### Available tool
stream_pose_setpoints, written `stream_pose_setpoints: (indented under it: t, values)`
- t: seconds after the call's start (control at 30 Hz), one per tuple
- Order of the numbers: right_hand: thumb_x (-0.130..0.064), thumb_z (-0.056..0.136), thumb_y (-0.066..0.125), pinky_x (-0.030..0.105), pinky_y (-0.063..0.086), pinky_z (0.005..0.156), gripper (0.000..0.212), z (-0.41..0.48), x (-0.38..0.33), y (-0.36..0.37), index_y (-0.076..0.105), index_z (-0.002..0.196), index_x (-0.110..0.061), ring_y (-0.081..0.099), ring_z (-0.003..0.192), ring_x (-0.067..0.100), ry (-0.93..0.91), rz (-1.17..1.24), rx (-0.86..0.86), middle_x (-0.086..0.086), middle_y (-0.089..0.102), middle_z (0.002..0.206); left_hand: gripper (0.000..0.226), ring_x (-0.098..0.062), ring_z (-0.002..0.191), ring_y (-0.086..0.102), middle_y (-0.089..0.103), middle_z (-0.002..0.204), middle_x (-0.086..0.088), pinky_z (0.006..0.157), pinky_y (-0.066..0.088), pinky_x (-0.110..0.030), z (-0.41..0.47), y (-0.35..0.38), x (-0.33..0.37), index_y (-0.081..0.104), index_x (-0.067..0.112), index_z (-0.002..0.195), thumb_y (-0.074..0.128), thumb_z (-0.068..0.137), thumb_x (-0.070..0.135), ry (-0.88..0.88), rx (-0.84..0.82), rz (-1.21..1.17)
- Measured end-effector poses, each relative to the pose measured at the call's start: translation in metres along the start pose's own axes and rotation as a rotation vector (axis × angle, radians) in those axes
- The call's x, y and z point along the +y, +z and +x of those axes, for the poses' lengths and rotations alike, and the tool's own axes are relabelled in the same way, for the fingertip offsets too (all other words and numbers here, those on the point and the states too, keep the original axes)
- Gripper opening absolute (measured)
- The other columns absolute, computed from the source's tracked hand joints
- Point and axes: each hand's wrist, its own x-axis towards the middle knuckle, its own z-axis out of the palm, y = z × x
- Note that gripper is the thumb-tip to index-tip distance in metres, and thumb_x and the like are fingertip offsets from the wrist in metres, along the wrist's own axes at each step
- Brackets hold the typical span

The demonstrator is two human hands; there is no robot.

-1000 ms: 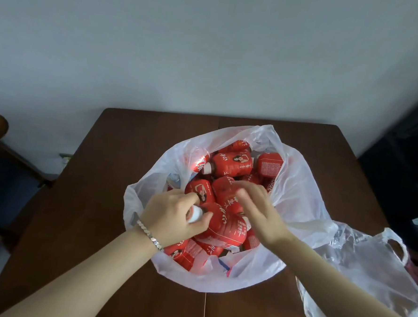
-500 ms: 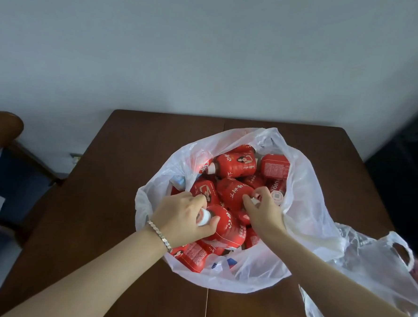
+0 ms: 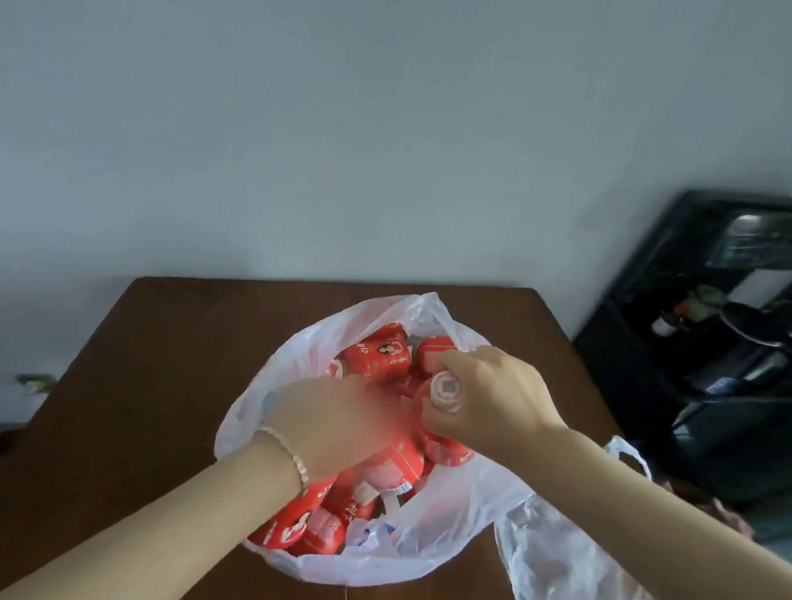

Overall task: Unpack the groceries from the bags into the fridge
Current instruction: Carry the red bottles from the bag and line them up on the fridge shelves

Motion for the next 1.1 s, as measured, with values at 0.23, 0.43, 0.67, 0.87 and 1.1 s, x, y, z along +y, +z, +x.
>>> stream_pose_setpoints:
  t: [0.23, 0.43, 0.67, 0.87, 1.1]
  values:
    - [-0.045, 0.074, 0.06, 0.027, 0.048, 0.06, 0.027, -0.052, -0.014, -0.044, 0.062, 0.081, -0.018, 0.057, 0.068, 0.016, 0.388, -0.042, 0.193, -0.003, 0.056, 0.074, 0.04, -0.009, 0.049, 0.036, 0.04, 0.055, 0.007, 0.047, 0.031, -0.021, 0.013, -0.047, 0.031, 0.029, 0.022, 0.059, 0.044, 0.084, 0.049, 0.319, 0.087, -0.084]
    - [-0.049, 0.077, 0.058, 0.031, 0.056, 0.069, 0.029, -0.147, -0.008, -0.076, 0.063, 0.085, -0.021, 0.061, 0.072, 0.016, 0.664, -0.055, 0.274, -0.003, 0.062, 0.077, 0.042, -0.009, 0.048, 0.029, 0.033, 0.055, 0.006, 0.045, 0.017, -0.021, -0.013, -0.07, 0.108, 0.024, 0.021, 0.06, 0.04, 0.086, 0.05, 0.635, 0.079, -0.132]
    - [-0.049, 0.079, 0.057, 0.02, 0.047, 0.061, 0.034, -0.317, 0.006, -0.103, 0.064, 0.089, -0.018, 0.057, 0.07, 0.014, 1.011, -0.198, 0.357, -0.002, 0.067, 0.084, 0.036, -0.019, 0.069, 0.05, 0.049, 0.066, 0.006, 0.062, 0.034, -0.025, -0.093, -0.077, 0.243, 0.038, 0.02, 0.072, 0.044, 0.085, 0.052, 1.105, 0.049, -0.165]
    - [-0.04, 0.069, 0.066, 0.024, 0.044, 0.056, 0.027, -0.521, -0.009, -0.125, 0.069, 0.08, -0.016, 0.065, 0.067, 0.024, 1.435, -0.455, 0.409, 0.006, 0.068, 0.076, 0.032, -0.019, 0.079, 0.057, 0.064, 0.09, -0.001, 0.069, 0.041, -0.024, -0.245, -0.078, 0.393, 0.045, 0.017, 0.085, 0.042, 0.087, 0.049, 1.522, 0.047, -0.197]
    - [-0.044, 0.079, 0.055, 0.026, 0.041, 0.072, 0.035, -0.769, -0.06, -0.152, 0.062, 0.097, -0.015, 0.06, 0.092, 0.021, 1.639, -0.483, 0.427, 0.004, 0.066, 0.096, 0.035, -0.025, 0.062, 0.059, 0.046, 0.059, 0.002, 0.056, 0.05, -0.03, -0.465, -0.094, 0.536, 0.045, 0.011, 0.063, 0.068, 0.074, 0.036, 1.975, 0.068, -0.384]
